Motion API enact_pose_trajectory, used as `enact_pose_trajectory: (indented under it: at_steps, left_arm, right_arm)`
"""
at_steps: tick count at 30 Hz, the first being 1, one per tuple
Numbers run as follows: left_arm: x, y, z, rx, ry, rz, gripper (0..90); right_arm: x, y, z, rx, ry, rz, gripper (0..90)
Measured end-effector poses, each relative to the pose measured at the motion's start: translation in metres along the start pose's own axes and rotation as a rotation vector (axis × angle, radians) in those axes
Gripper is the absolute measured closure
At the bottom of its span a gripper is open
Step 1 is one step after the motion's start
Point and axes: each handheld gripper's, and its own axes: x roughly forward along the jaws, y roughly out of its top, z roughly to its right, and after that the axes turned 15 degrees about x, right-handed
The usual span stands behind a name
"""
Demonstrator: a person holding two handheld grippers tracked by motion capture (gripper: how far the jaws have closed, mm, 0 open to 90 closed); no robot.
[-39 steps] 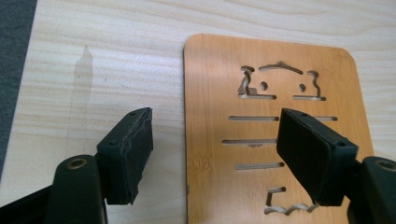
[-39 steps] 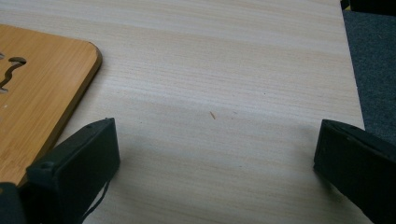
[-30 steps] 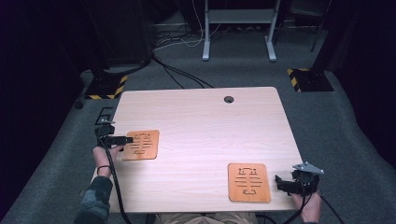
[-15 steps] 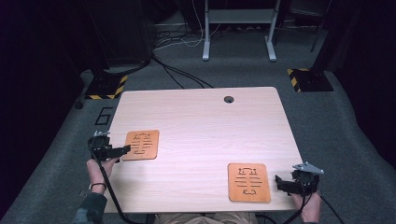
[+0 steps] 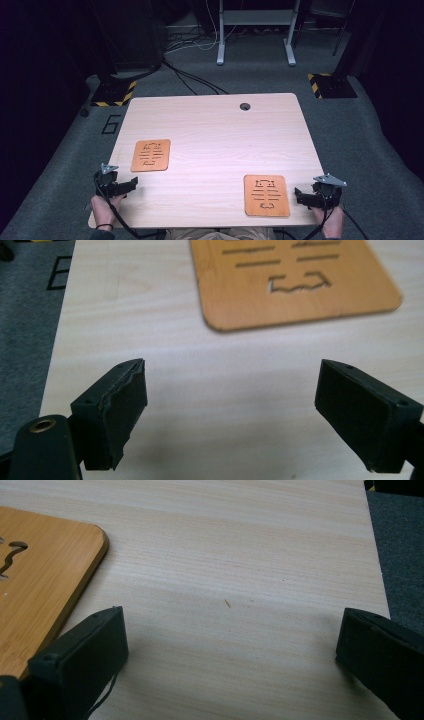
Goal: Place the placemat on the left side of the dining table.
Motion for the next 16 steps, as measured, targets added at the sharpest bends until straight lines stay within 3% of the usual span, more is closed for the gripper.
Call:
enact_pose_trajectory:
  at_steps: [4, 8, 16]
  left_arm:
    - [0.005, -0.011, 0.002, 0.001, 0.013, -0.022, 11.7]
    - [0.007, -0.021, 0.005, 0.003, 0.040, 0.047, 10.7]
    - [0.007, -0.021, 0.005, 0.003, 0.039, 0.046, 10.7]
  right_arm:
    - [0.000, 0.000, 0.000, 0.000, 0.000, 0.000, 0.0]
    - [0.000, 0.000, 0.000, 0.000, 0.000, 0.000, 0.0]
    - [0.000, 0.000, 0.000, -0.003, 0.003, 0.000, 0.0]
